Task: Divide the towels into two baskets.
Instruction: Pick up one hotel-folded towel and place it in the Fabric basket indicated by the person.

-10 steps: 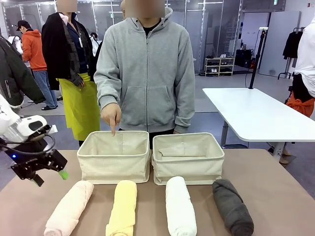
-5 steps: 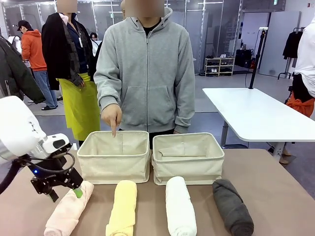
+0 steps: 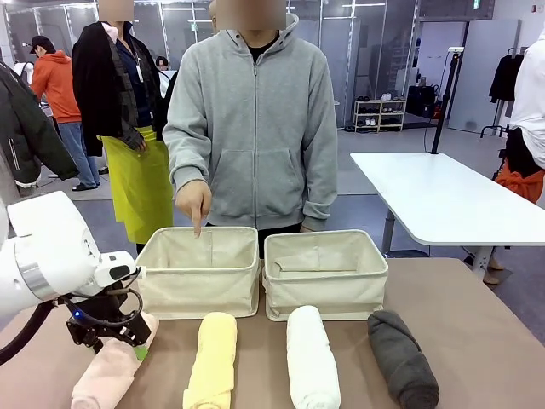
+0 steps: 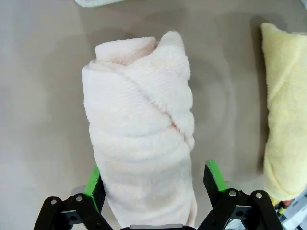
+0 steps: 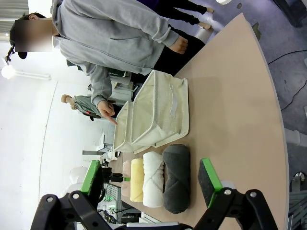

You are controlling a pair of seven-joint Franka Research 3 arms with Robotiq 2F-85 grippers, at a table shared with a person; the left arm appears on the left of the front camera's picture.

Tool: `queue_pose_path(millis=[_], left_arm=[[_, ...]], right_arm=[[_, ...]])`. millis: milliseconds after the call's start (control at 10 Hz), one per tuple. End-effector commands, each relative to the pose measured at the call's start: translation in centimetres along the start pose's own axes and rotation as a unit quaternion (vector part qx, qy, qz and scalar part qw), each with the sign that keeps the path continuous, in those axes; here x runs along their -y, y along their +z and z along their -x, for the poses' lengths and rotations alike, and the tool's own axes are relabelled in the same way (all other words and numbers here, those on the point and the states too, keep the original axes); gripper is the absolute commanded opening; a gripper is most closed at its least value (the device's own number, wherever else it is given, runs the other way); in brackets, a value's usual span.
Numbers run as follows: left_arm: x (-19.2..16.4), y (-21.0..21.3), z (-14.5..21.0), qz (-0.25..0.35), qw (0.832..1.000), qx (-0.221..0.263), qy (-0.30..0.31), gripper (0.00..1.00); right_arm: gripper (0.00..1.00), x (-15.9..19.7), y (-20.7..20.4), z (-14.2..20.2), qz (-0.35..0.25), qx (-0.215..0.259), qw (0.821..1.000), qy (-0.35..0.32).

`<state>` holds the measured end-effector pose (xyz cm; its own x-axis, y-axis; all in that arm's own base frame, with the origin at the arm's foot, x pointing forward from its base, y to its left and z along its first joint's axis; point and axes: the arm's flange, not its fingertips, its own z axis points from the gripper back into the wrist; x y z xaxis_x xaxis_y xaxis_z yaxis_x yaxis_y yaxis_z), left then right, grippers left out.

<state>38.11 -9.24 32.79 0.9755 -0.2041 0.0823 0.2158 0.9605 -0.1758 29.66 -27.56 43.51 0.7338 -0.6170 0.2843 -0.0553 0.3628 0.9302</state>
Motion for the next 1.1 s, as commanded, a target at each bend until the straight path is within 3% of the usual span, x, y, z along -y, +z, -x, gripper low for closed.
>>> queue_pose_path(millis=[0,300,1000], left_arm=[[-0.61,-3.33,6.36,0.006,1.000,0.003,-0.002,1.00],[-0.53,-3.87,6.47,0.010,1.000,-0.005,0.005,0.96],[-0.30,-3.66,6.81,0.015,1.000,-0.002,0.000,0.43]], right_arm=[[1.00,-0.32,0.24,0.08,-0.004,0.003,1.000,0.003],[1.00,-0.32,0.24,0.08,-0.004,0.003,1.000,0.003],[1.00,-0.32,0.24,0.08,-0.004,0.003,1.000,0.003]])
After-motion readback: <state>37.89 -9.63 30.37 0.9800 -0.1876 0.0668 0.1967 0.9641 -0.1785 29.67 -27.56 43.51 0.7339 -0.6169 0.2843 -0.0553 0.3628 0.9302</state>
